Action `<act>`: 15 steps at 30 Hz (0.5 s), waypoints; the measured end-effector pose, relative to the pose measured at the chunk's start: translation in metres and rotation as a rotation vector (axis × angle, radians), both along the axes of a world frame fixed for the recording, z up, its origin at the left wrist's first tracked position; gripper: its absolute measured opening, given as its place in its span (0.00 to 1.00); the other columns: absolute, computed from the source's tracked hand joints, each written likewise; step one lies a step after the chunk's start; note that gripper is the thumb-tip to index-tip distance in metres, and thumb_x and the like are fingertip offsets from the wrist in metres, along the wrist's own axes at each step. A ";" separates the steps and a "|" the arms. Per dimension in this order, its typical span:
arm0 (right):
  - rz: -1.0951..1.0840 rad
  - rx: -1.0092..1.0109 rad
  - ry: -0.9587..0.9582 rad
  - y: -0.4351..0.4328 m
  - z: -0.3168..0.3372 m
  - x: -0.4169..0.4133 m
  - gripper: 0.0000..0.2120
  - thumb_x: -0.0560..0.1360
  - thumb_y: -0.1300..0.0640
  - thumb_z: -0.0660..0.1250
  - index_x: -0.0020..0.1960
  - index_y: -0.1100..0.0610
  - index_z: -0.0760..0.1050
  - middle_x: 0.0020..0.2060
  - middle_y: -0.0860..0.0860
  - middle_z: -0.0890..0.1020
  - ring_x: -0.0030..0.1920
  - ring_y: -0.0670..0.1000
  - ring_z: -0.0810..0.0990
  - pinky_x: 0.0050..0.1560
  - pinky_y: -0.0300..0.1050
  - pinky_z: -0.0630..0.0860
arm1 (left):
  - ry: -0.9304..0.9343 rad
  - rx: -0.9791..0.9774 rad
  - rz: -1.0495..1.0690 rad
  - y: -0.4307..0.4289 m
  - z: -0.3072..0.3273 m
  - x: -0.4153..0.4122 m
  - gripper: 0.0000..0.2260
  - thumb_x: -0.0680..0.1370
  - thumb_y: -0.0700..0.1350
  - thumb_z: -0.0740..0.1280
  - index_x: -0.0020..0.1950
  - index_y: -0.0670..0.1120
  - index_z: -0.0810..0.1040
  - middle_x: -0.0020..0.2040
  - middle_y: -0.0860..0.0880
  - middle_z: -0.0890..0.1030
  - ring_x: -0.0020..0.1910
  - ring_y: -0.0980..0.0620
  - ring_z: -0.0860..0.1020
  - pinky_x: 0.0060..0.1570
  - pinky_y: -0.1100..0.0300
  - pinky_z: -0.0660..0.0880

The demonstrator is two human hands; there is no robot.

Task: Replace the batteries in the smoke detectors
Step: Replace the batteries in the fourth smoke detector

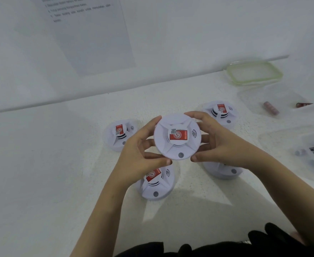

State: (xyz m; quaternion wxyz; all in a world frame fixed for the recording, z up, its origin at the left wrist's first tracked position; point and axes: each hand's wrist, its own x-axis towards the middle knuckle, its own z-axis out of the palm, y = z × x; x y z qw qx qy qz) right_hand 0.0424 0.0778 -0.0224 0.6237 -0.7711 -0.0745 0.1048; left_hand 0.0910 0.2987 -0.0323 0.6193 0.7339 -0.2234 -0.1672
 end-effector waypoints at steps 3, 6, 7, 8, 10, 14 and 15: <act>-0.008 -0.003 -0.013 -0.001 0.003 0.002 0.40 0.67 0.70 0.73 0.70 0.45 0.60 0.64 0.50 0.71 0.54 0.55 0.80 0.51 0.52 0.81 | -0.003 -0.008 0.013 -0.002 0.001 0.003 0.41 0.64 0.28 0.76 0.72 0.53 0.68 0.63 0.55 0.78 0.58 0.55 0.79 0.44 0.55 0.82; -0.022 -0.022 -0.030 -0.002 0.007 0.005 0.40 0.68 0.72 0.72 0.70 0.44 0.61 0.63 0.49 0.72 0.53 0.54 0.81 0.51 0.50 0.81 | -0.008 -0.030 0.022 -0.003 0.003 0.007 0.40 0.61 0.32 0.76 0.69 0.55 0.70 0.61 0.52 0.78 0.57 0.53 0.80 0.44 0.54 0.82; -0.027 -0.032 -0.036 -0.002 0.009 0.006 0.41 0.68 0.72 0.72 0.70 0.44 0.60 0.63 0.49 0.72 0.52 0.53 0.81 0.51 0.49 0.81 | -0.011 -0.035 0.028 -0.004 0.004 0.008 0.40 0.61 0.32 0.76 0.68 0.56 0.70 0.61 0.51 0.79 0.57 0.53 0.80 0.44 0.53 0.82; -0.031 -0.043 -0.043 -0.002 0.011 0.007 0.41 0.68 0.72 0.72 0.71 0.44 0.60 0.62 0.48 0.72 0.52 0.53 0.81 0.50 0.48 0.81 | -0.015 -0.038 0.033 -0.006 0.005 0.010 0.40 0.61 0.31 0.77 0.67 0.56 0.70 0.60 0.51 0.79 0.56 0.53 0.80 0.44 0.53 0.82; -0.043 -0.071 -0.055 -0.002 0.015 0.011 0.41 0.68 0.72 0.72 0.71 0.45 0.60 0.61 0.47 0.72 0.51 0.52 0.81 0.50 0.47 0.81 | -0.035 -0.028 0.048 -0.008 0.008 0.015 0.40 0.62 0.27 0.77 0.66 0.56 0.70 0.59 0.53 0.79 0.56 0.56 0.80 0.44 0.56 0.81; -0.063 -0.172 -0.072 -0.006 0.021 0.027 0.41 0.68 0.71 0.72 0.72 0.46 0.59 0.60 0.45 0.72 0.50 0.48 0.80 0.49 0.43 0.80 | -0.164 0.079 0.089 -0.012 0.012 0.030 0.39 0.62 0.34 0.80 0.67 0.56 0.70 0.62 0.57 0.77 0.59 0.60 0.77 0.54 0.65 0.76; -0.062 -0.205 -0.070 -0.008 0.022 0.033 0.41 0.67 0.70 0.73 0.72 0.47 0.59 0.60 0.45 0.72 0.50 0.46 0.80 0.48 0.41 0.80 | -0.223 0.141 0.103 -0.013 0.011 0.035 0.39 0.62 0.37 0.81 0.68 0.56 0.70 0.65 0.58 0.75 0.64 0.59 0.74 0.60 0.65 0.71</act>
